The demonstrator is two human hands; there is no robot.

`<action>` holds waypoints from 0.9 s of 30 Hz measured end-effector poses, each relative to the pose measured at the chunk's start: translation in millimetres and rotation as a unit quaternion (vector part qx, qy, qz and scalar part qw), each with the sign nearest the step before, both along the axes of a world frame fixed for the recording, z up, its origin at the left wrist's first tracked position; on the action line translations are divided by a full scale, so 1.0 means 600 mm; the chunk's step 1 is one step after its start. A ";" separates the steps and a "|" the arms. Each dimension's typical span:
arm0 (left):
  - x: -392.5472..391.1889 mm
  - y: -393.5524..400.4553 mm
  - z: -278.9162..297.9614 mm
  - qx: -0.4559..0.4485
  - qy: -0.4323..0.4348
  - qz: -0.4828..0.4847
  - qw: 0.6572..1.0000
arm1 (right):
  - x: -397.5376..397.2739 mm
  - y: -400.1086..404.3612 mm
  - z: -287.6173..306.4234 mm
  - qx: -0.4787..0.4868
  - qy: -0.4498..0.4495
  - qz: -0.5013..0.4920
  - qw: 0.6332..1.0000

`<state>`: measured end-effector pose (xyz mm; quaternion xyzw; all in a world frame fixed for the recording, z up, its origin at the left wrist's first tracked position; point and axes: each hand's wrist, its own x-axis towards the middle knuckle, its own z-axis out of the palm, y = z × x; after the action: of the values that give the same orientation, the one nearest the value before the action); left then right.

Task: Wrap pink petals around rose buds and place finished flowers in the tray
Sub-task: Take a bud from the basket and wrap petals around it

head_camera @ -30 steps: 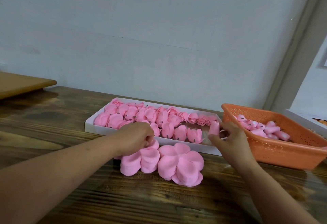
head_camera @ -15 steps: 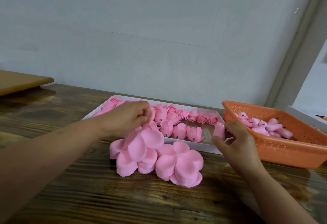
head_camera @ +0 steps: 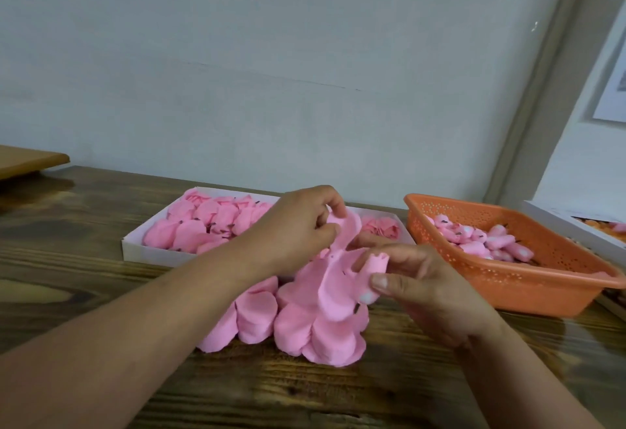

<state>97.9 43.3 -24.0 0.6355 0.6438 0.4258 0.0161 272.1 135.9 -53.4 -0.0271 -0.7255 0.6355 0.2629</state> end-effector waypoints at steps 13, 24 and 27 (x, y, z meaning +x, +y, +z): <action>0.055 0.013 -0.033 -0.119 -0.248 0.067 0.959 | 0.008 0.037 0.011 -0.172 0.095 -0.223 0.955; 0.061 0.006 -0.052 -0.074 -0.455 -0.029 0.887 | 0.001 0.015 -0.002 -0.047 0.030 -0.140 0.989; 0.064 0.006 -0.053 -0.045 -0.523 -0.011 0.851 | 0.000 0.010 -0.007 0.027 -0.004 -0.118 0.993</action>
<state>136.0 46.7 -55.7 0.3251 0.5518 0.6653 0.3838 272.4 141.8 -57.5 -0.1082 -0.7349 0.5801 0.3342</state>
